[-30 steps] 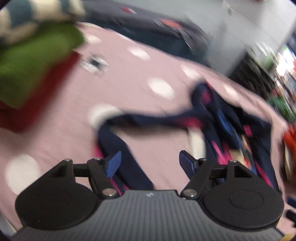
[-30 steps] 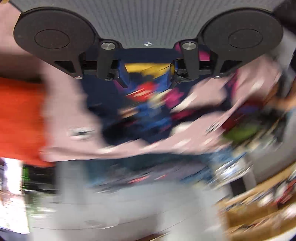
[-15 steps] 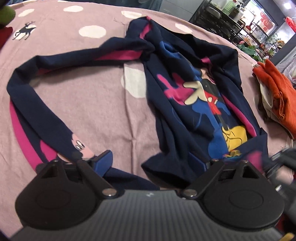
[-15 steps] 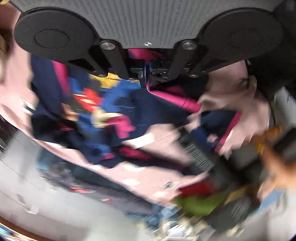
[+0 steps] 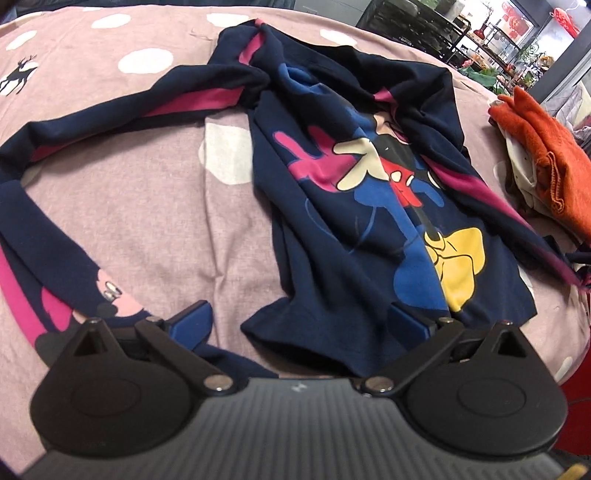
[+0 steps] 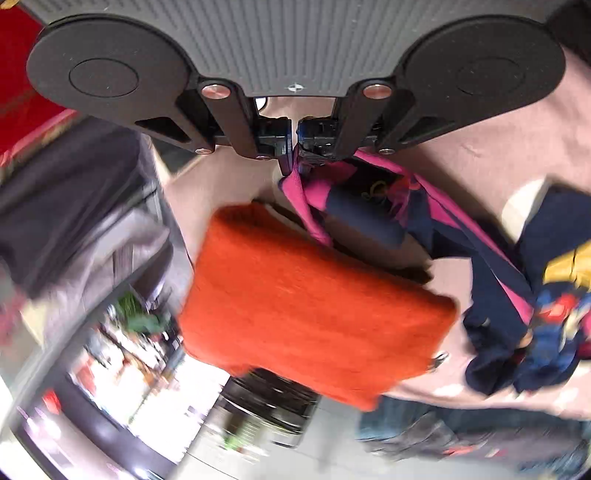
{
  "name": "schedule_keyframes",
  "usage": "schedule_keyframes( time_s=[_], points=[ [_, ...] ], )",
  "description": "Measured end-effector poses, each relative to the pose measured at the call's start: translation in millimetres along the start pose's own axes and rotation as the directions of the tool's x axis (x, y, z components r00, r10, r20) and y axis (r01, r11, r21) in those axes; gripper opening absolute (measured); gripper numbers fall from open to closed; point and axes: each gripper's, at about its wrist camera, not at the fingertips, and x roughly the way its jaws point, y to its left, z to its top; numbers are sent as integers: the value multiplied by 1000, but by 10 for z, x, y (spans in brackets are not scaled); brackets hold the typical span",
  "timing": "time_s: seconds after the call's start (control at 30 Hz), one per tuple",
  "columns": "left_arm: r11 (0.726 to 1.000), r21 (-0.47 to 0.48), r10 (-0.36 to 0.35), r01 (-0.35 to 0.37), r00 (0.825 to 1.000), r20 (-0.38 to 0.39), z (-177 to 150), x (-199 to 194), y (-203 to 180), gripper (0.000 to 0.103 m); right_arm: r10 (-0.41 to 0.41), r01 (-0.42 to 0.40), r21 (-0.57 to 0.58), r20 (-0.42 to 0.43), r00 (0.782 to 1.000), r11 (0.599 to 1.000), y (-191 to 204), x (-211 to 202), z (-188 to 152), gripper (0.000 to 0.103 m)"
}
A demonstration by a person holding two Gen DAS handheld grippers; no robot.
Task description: Fold small clothes
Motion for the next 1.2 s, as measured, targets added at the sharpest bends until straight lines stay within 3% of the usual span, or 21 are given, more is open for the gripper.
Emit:
schedule_keyframes(
  time_s=[0.07,0.1,0.13,0.2,0.27,0.3,0.33,0.37,0.4,0.47,0.53,0.6,0.67,0.73,0.8,0.9,0.97,1.03,1.1,1.2],
  points=[
    [1000,19,6,-7,1000,24,-4,14,-44,100,96,-96,4,25,995,995,110,-18,40,56],
    [999,36,5,-7,1000,31,-9,23,-71,96,126,-125,-19,41,991,992,193,-48,69,88],
    [998,54,20,-22,999,33,-17,34,-102,93,125,-123,-35,71,990,992,272,-96,102,103],
    [993,90,67,-71,997,46,-47,29,-164,82,94,-84,-68,172,981,994,404,-231,159,103],
    [991,116,66,-73,996,67,-75,-9,-207,52,110,-103,-39,271,956,994,499,-332,272,103],
    [994,109,21,-27,998,56,-75,-12,-205,26,181,-183,-21,294,938,983,518,-340,299,103],
    [996,90,-10,6,999,46,-75,-13,-199,19,295,-302,-16,277,914,953,542,-320,303,103],
    [996,92,-14,10,999,42,-78,-12,-216,17,404,-412,-15,225,886,911,602,-259,316,102],
    [994,112,-3,-2,999,46,-81,-11,-245,15,464,-473,5,179,868,881,677,-169,306,99],
    [993,115,0,-6,998,55,-82,-22,-251,9,494,-499,55,84,866,865,811,41,229,89],
    [997,75,-36,30,997,67,-48,-60,-164,7,509,-505,137,7,861,852,896,253,128,61],
    [997,23,-75,73,994,80,7,-121,-48,7,547,-521,240,-54,835,819,942,487,42,58],
    [996,0,-87,88,991,106,56,-236,45,7,540,-515,277,-16,842,811,999,412,10,58],
    [997,-12,-80,82,987,141,106,-363,129,7,562,-541,260,-9,827,800,1030,390,61,6],
    [997,-24,-62,67,984,168,162,-502,226,7,603,-580,300,16,797,758,1000,388,95,8],
    [998,-49,-24,35,976,215,232,-804,397,7,685,-664,387,106,721,639,811,342,256,8],
    [997,-77,18,3,962,273,257,-1085,542,5,718,-707,412,160,678,576,634,232,349,8],
    [995,-95,69,-43,954,290,259,-1329,685,4,717,-719,396,187,672,571,462,96,403,8],
    [990,-120,106,-73,949,296,225,-1487,814,4,729,-720,380,152,668,581,356,-4,398,8],
    [979,-163,161,-121,952,261,200,-1451,962,8,784,-750,356,72,617,558,349,-80,291,8]
  ],
)
